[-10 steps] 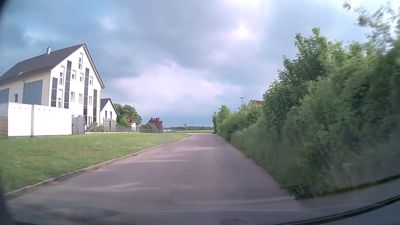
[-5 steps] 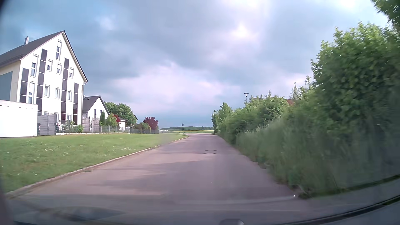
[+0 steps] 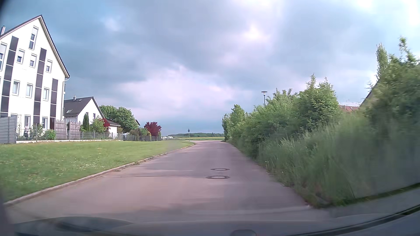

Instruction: Follow the waypoints while adhering to traffic rules and regulations

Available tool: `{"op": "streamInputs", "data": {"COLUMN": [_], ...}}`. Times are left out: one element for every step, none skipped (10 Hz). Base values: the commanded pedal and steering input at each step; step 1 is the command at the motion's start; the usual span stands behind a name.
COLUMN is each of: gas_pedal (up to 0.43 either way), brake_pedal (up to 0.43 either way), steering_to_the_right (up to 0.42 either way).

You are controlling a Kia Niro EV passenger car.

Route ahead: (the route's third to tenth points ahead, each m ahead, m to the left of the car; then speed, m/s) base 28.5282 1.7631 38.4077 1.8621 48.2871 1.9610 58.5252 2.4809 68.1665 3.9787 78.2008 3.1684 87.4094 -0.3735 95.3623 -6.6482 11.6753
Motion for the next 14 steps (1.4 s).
{"op": "streamInputs", "data": {"gas_pedal": [0.138,0.138,0.138,0.138,0.138,0.138,0.138,0.138,0.138,0.138,0.13,0.11,0.087,0.047], "brake_pedal": [0.0,0.0,0.0,0.0,0.0,0.0,0.0,0.0,0.0,0.0,0.0,0.0,0.0,0.0], "steering_to_the_right": [0.0,0.0,0.0,0.0,0.0,0.001,0.0,0.0,0.0,0.0,0.0,0.0,0.0,0.0]}}
